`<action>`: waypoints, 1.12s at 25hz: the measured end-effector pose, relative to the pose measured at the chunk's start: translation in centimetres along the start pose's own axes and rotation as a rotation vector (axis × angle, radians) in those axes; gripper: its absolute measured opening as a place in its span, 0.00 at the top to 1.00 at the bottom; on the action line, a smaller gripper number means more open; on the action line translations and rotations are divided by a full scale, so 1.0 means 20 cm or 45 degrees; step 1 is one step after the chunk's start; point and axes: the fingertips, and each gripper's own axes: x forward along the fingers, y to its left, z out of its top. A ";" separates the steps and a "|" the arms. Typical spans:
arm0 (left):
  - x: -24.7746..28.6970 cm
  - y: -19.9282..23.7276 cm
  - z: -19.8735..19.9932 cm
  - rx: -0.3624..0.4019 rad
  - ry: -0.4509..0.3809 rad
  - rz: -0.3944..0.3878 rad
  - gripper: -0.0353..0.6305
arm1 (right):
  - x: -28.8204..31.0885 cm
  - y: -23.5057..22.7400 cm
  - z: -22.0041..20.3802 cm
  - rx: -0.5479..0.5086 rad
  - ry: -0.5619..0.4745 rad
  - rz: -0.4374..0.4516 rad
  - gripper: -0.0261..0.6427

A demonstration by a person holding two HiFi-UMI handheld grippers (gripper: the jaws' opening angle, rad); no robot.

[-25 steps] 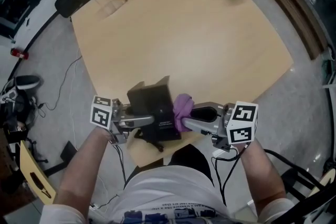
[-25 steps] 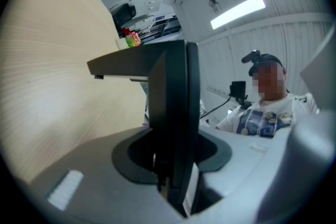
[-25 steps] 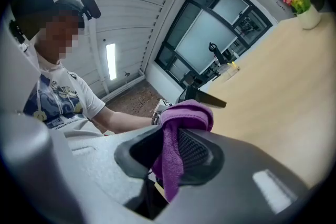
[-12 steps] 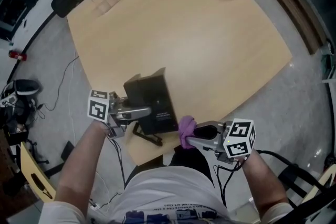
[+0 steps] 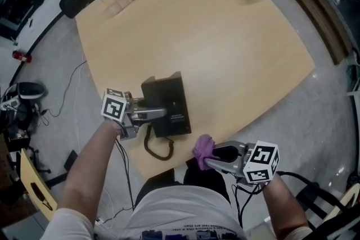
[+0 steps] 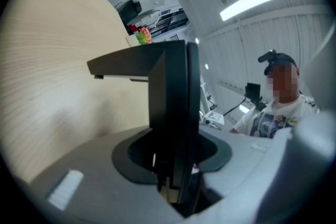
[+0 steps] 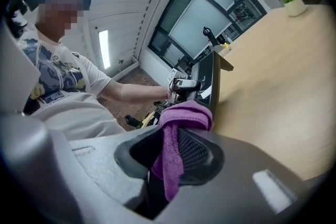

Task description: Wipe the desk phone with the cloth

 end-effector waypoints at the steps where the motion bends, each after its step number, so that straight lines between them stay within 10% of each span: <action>1: 0.01 0.03 -0.01 -0.004 0.025 0.009 0.68 | 0.00 0.01 0.00 0.000 -0.004 -0.002 0.83; 28: 0.03 0.31 -0.11 -0.027 0.427 0.094 0.63 | -0.04 0.00 0.03 0.012 -0.046 -0.001 0.83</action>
